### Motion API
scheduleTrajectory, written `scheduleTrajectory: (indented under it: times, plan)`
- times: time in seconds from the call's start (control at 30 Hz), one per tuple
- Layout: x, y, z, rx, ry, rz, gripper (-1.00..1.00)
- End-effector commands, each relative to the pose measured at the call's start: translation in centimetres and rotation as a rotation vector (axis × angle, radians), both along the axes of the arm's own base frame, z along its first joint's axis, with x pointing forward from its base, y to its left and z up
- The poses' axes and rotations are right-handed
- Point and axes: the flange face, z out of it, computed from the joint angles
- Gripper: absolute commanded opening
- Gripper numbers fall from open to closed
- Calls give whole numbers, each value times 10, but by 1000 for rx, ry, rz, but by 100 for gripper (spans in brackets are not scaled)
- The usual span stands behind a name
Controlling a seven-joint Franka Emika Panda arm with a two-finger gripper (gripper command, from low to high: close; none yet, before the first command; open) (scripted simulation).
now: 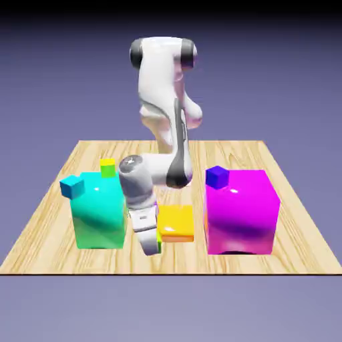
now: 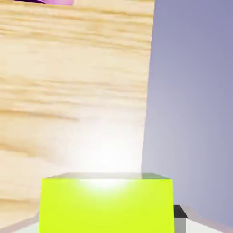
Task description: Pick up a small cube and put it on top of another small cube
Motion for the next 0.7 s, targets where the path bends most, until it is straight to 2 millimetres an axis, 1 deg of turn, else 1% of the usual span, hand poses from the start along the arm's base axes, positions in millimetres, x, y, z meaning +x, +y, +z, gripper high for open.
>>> scheduleTrajectory:
  times: [0.0,0.17,0.37,0.67]
  plan:
    - [-3,-3,9,-5,1,-41,-100]
    - [-20,-19,52,-28,9,-248,-100]
    - [-47,-35,98,-52,14,-502,-100]
    - [-100,-69,156,-82,12,-914,-100]
